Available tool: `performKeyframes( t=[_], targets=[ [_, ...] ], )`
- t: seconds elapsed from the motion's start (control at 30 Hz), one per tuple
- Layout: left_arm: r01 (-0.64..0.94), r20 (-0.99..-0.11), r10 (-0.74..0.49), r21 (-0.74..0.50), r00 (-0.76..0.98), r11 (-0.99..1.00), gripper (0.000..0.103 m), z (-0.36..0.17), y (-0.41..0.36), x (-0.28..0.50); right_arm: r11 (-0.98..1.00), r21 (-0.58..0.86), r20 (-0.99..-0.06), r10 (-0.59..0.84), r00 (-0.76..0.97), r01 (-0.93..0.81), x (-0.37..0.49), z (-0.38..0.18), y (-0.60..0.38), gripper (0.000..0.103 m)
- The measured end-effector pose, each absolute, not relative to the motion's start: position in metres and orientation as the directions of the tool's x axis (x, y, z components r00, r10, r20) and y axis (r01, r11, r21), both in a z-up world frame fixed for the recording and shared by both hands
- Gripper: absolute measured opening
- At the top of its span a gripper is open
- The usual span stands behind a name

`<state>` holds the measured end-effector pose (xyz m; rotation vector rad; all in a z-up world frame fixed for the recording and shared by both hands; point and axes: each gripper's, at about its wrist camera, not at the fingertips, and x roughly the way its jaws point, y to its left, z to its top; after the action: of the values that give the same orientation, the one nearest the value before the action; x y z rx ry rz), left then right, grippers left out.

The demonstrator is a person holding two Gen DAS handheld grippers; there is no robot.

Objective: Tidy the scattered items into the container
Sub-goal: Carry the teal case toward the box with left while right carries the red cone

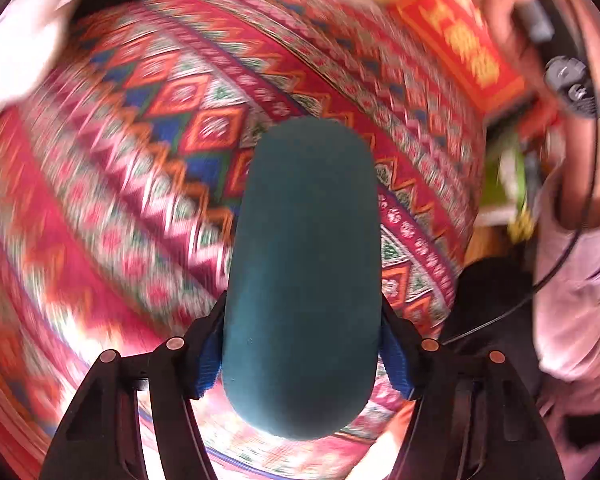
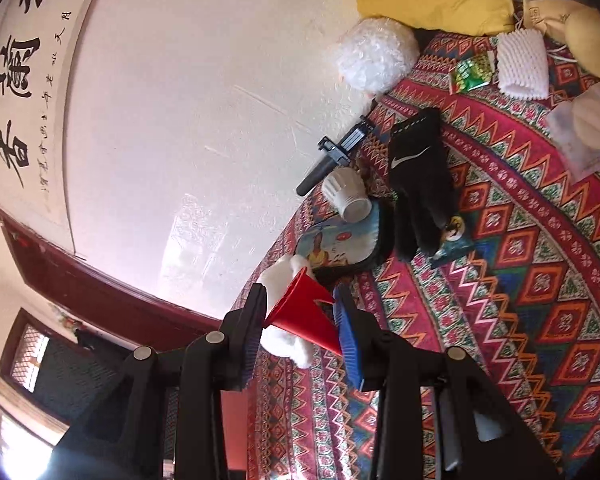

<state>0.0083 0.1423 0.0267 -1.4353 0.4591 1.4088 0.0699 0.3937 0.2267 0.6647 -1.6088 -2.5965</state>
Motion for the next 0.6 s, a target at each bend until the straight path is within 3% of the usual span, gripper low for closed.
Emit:
performKeyframes(
  t=[0.07, 0.13, 0.27, 0.3, 0.4, 0.5, 0.53, 0.6],
  targets=[
    [-0.77, -0.884, 0.422, -0.408, 0.199, -0.491, 0.064, 0.028, 0.124, 0.007, -0.471, 0.86, -0.34, -0.24, -0.909, -0.197, 0.068, 0.228, 0.39, 0.033],
    [-0.75, -0.912, 0.398, -0.332, 0.101, -0.571, 0.065, 0.027, 0.111, 0.018, -0.47, 0.861, -0.337, -0.242, -0.91, -0.194, 0.068, 0.228, 0.386, 0.033],
    [-0.858, -0.931, 0.326, -0.03, -0.163, -0.513, 0.067, 0.028, 0.132, 0.056, -0.469, 0.86, -0.346, -0.245, -0.906, -0.202, 0.065, 0.227, 0.383, 0.033],
    [-0.869, -0.924, 0.31, 0.044, -0.223, -0.493, 0.073, 0.022, 0.141, 0.063, -0.469, 0.859, -0.35, -0.245, -0.904, -0.206, 0.064, 0.227, 0.382, 0.033],
    [-0.85, -0.88, 0.313, 0.168, -0.358, -0.499, 0.103, 0.01, 0.155, 0.066, -0.483, 0.849, -0.369, -0.256, -0.894, -0.213, 0.061, 0.226, 0.378, 0.033],
    [-0.828, -0.881, 0.335, 0.105, -0.335, -0.551, 0.103, -0.002, 0.156, 0.056, -0.518, 0.826, -0.39, -0.244, -0.888, -0.221, 0.059, 0.23, 0.374, 0.033],
    [-0.811, -0.903, 0.329, 0.036, -0.276, -0.583, 0.094, -0.003, 0.154, 0.047, -0.53, 0.818, -0.395, -0.236, -0.888, -0.224, 0.058, 0.231, 0.373, 0.033],
    [-0.76, -0.906, 0.326, -0.007, -0.271, -0.65, 0.065, 0.007, 0.148, 0.037, -0.544, 0.809, -0.397, -0.223, -0.89, -0.225, 0.058, 0.234, 0.372, 0.033]
  ],
)
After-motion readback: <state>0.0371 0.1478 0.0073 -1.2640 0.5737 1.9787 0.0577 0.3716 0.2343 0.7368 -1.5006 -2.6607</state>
